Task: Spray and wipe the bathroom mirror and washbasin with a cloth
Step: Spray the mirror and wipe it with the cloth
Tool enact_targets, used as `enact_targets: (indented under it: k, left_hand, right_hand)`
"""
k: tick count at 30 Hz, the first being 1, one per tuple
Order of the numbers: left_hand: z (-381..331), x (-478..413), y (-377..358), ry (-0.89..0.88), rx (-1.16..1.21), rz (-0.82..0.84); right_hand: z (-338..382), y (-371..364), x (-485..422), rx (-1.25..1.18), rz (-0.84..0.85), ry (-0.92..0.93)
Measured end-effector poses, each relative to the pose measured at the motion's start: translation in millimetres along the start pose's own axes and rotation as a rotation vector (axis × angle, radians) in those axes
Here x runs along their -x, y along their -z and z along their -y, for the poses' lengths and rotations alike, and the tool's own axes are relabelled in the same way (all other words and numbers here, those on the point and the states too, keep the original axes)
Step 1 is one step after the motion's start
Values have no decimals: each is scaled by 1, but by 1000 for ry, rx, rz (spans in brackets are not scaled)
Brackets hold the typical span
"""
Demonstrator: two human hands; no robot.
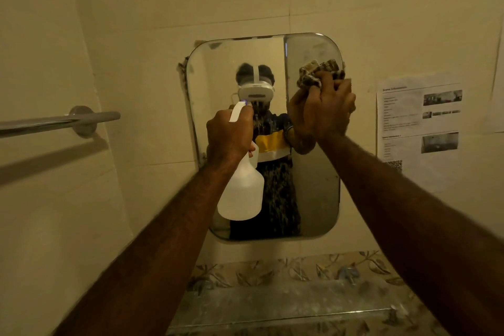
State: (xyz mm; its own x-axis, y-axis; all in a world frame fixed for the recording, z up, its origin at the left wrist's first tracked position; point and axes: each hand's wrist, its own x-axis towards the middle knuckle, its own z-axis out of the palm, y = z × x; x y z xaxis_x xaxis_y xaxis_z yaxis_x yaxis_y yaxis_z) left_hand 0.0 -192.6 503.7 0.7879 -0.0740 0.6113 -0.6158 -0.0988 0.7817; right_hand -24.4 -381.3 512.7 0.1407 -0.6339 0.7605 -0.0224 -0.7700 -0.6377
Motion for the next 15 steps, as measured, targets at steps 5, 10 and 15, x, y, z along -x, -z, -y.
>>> enact_targets:
  k: [5,10,15]
  left_hand:
    - [10,-3,19,25,18,-28]
    - [21,-12,51,50,-16,-74]
    - [34,-21,81,34,-62,-106]
  right_hand:
    - [28,-26,18,-89,-61,-163]
    - [53,-59,45,126,20,128]
    - [87,-101,66,93,116,98]
